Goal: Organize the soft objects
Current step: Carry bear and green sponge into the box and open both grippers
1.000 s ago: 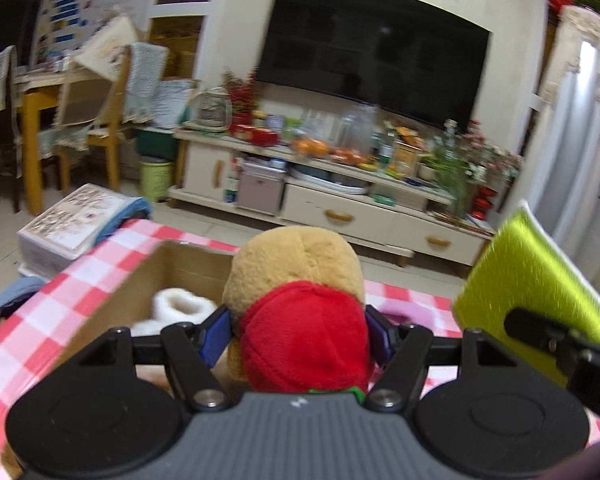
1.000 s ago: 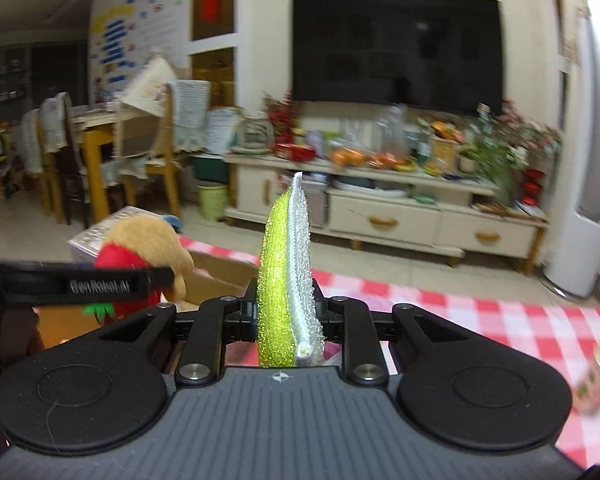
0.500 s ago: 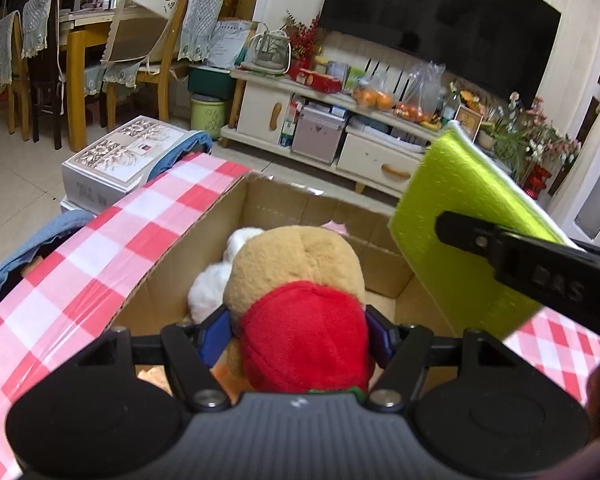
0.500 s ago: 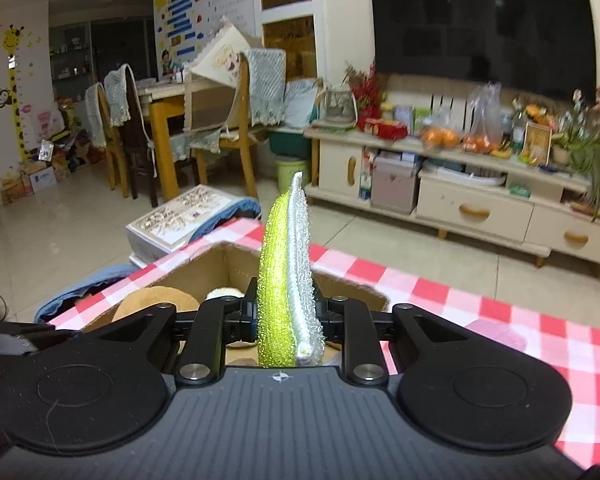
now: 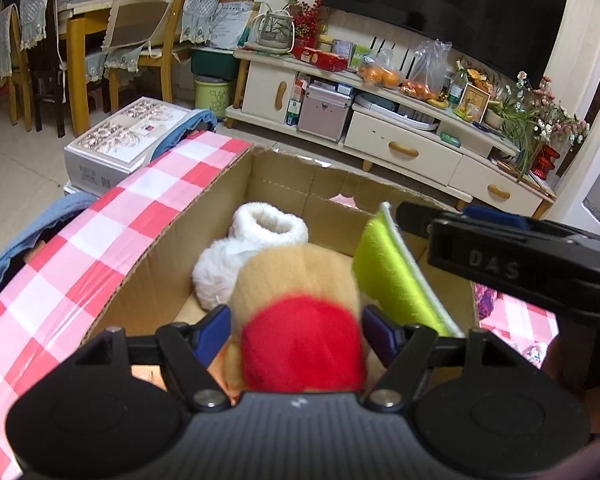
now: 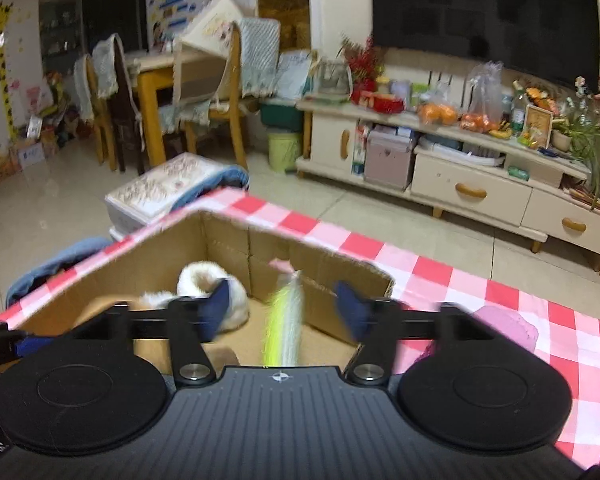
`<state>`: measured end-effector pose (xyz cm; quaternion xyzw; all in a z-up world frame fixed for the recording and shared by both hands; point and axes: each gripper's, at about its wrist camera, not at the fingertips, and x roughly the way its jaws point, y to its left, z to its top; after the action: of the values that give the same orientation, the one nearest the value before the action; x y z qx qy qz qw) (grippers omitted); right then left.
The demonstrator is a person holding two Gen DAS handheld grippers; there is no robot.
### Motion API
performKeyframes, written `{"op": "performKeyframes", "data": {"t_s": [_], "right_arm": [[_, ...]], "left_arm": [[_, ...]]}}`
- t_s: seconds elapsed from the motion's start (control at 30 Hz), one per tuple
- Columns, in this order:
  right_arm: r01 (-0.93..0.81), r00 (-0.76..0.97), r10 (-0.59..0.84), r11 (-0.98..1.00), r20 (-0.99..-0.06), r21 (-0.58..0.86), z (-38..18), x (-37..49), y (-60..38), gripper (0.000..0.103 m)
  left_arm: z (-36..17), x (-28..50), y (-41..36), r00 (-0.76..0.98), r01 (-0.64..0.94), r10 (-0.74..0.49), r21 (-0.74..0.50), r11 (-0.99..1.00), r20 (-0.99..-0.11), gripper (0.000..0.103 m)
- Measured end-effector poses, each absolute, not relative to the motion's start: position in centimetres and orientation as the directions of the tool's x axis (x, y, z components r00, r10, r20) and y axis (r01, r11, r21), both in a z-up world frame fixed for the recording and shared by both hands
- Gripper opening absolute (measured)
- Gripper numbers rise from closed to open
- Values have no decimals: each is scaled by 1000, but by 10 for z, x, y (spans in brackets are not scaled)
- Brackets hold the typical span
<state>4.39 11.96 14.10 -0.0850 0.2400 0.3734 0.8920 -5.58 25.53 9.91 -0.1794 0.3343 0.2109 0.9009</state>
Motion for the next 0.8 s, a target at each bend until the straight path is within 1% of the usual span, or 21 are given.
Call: {"op": "performKeyframes", "data": {"t_s": [0.03, 0.07, 0.1, 0.13, 0.17, 0.33, 0.4, 0.8], "right_arm": [[-703, 613, 626, 710, -483, 28, 144, 43, 119, 81], [-698, 621, 623, 716, -475, 26, 147, 41, 117, 81], [-691, 633, 619, 723, -465, 21, 149, 38, 113, 87], [-681, 648, 614, 732, -451, 18, 153, 34, 109, 96], [-672, 660, 611, 740, -437, 20, 156, 31, 105, 99], [-616, 713, 578, 787, -397, 41, 165, 14, 79, 99], [-590, 731, 563, 805, -386, 58, 168, 8, 67, 99], [-453, 805, 476, 879, -354, 150, 164, -21, 2, 100]], "left_arm": [[100, -56, 255, 690, -500, 264, -179, 847, -674, 82], [101, -57, 254, 693, -501, 268, -179, 847, -669, 84], [103, -58, 254, 697, -503, 274, -180, 845, -663, 87], [104, -59, 254, 700, -506, 282, -177, 844, -656, 87], [106, -60, 252, 703, -507, 290, -171, 845, -650, 87], [109, -62, 250, 715, -511, 307, -169, 843, -627, 88], [112, -62, 248, 718, -510, 317, -159, 845, -619, 90], [117, -61, 232, 742, -479, 300, -162, 863, -599, 93]]}}
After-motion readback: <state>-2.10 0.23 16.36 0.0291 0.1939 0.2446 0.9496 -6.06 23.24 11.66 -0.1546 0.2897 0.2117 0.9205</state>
